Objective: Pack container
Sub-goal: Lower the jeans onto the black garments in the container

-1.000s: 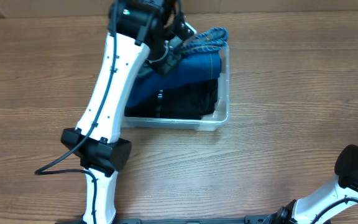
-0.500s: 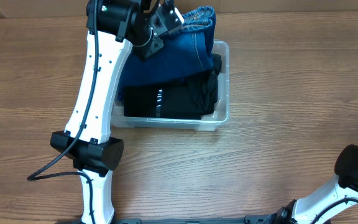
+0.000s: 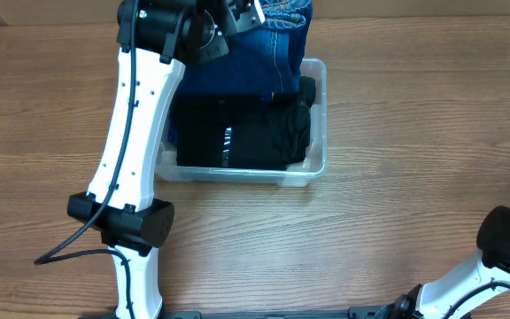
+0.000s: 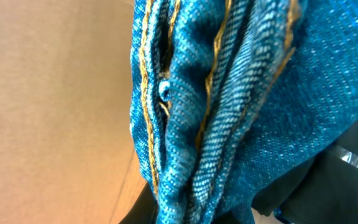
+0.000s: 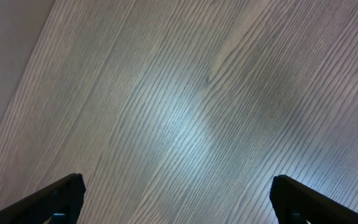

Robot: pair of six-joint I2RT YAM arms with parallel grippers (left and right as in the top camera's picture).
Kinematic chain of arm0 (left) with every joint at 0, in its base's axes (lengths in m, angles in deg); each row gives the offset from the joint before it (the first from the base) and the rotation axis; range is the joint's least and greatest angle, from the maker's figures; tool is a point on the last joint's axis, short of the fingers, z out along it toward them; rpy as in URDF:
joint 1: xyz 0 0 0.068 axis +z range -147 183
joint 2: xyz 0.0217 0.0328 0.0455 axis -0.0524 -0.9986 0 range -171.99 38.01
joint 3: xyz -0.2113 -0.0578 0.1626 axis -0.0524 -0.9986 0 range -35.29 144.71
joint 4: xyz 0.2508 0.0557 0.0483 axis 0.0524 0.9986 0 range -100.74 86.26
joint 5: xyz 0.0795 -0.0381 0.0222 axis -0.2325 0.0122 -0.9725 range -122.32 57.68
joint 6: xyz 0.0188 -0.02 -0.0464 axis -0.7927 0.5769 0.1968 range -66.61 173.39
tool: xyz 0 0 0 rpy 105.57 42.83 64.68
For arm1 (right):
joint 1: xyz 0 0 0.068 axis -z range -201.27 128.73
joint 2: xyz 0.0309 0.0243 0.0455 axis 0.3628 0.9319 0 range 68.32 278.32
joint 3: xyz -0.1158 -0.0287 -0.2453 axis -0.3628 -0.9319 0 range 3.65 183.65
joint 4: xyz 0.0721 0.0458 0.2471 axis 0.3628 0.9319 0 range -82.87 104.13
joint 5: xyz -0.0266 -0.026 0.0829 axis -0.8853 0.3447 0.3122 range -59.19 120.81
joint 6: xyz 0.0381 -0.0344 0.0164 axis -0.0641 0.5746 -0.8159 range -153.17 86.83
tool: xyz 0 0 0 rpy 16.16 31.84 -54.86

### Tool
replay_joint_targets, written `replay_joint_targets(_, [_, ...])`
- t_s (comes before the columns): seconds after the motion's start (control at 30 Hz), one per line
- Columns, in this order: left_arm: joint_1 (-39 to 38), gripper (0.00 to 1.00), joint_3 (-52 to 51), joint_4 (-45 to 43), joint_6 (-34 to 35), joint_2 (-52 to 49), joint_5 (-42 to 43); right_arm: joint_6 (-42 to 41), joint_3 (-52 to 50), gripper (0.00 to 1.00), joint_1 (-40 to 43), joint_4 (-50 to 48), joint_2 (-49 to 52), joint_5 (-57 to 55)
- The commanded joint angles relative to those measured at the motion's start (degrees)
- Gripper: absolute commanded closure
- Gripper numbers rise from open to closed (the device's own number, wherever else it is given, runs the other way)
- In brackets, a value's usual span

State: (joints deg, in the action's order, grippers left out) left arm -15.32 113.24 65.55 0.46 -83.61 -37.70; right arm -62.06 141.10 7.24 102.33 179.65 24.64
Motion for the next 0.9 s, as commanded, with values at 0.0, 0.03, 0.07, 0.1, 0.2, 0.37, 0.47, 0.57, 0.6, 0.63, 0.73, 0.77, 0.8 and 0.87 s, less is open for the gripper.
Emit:
replay_joint_targets(0.0, [0.3, 0.96, 3.3, -1.6, -1.1, 5.9, 4.8, 0.0, 0.6, 0.0, 0.1, -0.2, -0.3, -0.2])
replay_joint_targets(0.03, [0.3, 0.96, 3.2, -1.0, -1.1, 5.9, 6.2, 0.0, 0.6, 0.0, 0.1, -0.2, -0.3, -0.2])
replay_joint_targets(0.07, [0.3, 0.96, 3.2, 0.2, -1.1, 5.8, 8.1, 0.0, 0.6, 0.0, 0.1, -0.2, -0.3, -0.2])
replay_joint_targets(0.1, [0.2, 0.96, 3.2, 1.6, -1.0, 5.8, 9.7, 0.0, 0.6, 0.0, 0.1, -0.2, -0.3, -0.2])
replay_joint_targets(0.2, [-0.4, 0.96, 3.0, 5.7, -1.0, 5.8, 11.9, 0.0, 0.6, 0.0, 0.1, -0.2, -0.3, -0.2])
replay_joint_targets(0.37, [-0.7, 0.96, 1.9, 7.8, -1.1, 5.6, 9.4, 0.0, 0.6, 0.0, 0.1, -0.2, -0.3, -0.2])
replay_joint_targets(0.47, [-0.7, 0.96, 1.9, 4.7, -1.1, 5.6, 6.0, 0.0, 0.6, 0.0, 0.1, -0.2, -0.3, -0.2])
replay_joint_targets(0.57, [-0.7, 0.96, 1.9, 2.6, -1.1, 5.6, 4.5, 0.0, 0.6, 0.0, 0.1, -0.2, -0.3, -0.2])
replay_joint_targets(0.6, [-0.6, 0.96, 1.9, 2.5, -1.1, 5.6, 4.2, 0.0, 0.6, 0.0, 0.1, -0.2, -0.3, -0.2])
replay_joint_targets(0.63, [-0.4, 0.96, 1.9, 2.4, -1.1, 5.6, 3.7, 0.0, 0.6, 0.0, 0.1, -0.2, -0.3, -0.2])
replay_joint_targets(0.73, [0.2, 0.96, 1.9, 2.3, -1.1, 5.4, 3.9, 0.0, 0.6, 0.0, 0.1, -0.2, -0.3, -0.2])
replay_joint_targets(0.77, [0.4, 0.96, 1.8, 2.4, -1.1, 5.2, 3.9, 0.0, 0.6, 0.0, 0.1, -0.2, -0.3, -0.2])
replay_joint_targets(0.8, [0.5, 0.96, 1.8, 2.6, -1.1, 5.1, 3.9, 0.0, 0.6, 0.0, 0.1, -0.2, -0.3, -0.2])
replay_joint_targets(0.87, [1.0, 0.96, 1.4, 2.5, -1.1, 4.9, 3.9, 0.0, 0.6, 0.0, 0.1, -0.2, -0.3, -0.2])
